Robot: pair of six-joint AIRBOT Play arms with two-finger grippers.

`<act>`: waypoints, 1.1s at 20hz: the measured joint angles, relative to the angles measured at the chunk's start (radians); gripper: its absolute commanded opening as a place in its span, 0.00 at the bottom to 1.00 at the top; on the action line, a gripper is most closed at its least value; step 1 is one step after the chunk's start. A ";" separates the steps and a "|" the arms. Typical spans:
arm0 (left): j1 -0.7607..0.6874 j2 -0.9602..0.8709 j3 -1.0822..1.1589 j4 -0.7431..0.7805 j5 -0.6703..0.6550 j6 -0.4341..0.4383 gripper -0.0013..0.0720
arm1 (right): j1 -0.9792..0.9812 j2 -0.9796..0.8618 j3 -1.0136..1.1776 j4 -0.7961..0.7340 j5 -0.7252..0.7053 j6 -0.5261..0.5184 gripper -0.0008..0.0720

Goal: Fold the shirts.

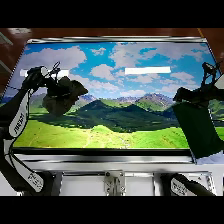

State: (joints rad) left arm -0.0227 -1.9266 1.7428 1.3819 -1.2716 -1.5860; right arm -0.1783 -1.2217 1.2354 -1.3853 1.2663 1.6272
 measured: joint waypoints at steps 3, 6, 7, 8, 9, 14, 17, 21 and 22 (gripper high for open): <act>-0.016 0.061 0.088 -0.004 -0.088 0.003 0.06 | 0.000 0.000 0.000 0.003 0.024 -0.014 0.92; -0.077 0.211 0.160 -0.012 -0.125 0.019 0.06 | 0.000 0.026 0.000 0.016 0.071 -0.055 0.92; -0.112 0.280 0.175 -0.012 -0.127 0.023 0.06 | 0.000 0.050 0.000 0.019 0.084 -0.071 0.92; -0.152 0.349 0.186 -0.016 -0.134 0.026 0.06 | 0.000 0.080 0.000 0.022 0.093 -0.083 0.92; -0.193 0.411 0.194 -0.017 -0.135 0.026 0.06 | 0.000 0.122 0.000 0.022 0.101 -0.097 0.92; -0.476 0.599 0.206 -0.016 -0.105 -0.032 0.06 | 0.000 0.384 0.002 0.007 0.120 -0.140 0.92; -0.657 0.589 0.174 -0.013 -0.031 -0.068 0.06 | 0.000 0.518 0.002 -0.012 0.153 -0.148 0.92; -0.813 0.468 0.087 0.036 0.025 -0.126 0.07 | 0.000 0.603 -0.018 -0.013 0.273 -0.151 0.92; -0.829 0.427 0.070 0.038 0.029 -0.139 0.15 | 0.000 0.611 -0.034 -0.005 0.288 -0.151 0.92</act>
State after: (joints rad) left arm -0.8513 -1.4998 1.8126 1.4197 -1.2423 -1.7252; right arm -0.1783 -0.6109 1.2011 -1.3903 1.5543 1.4761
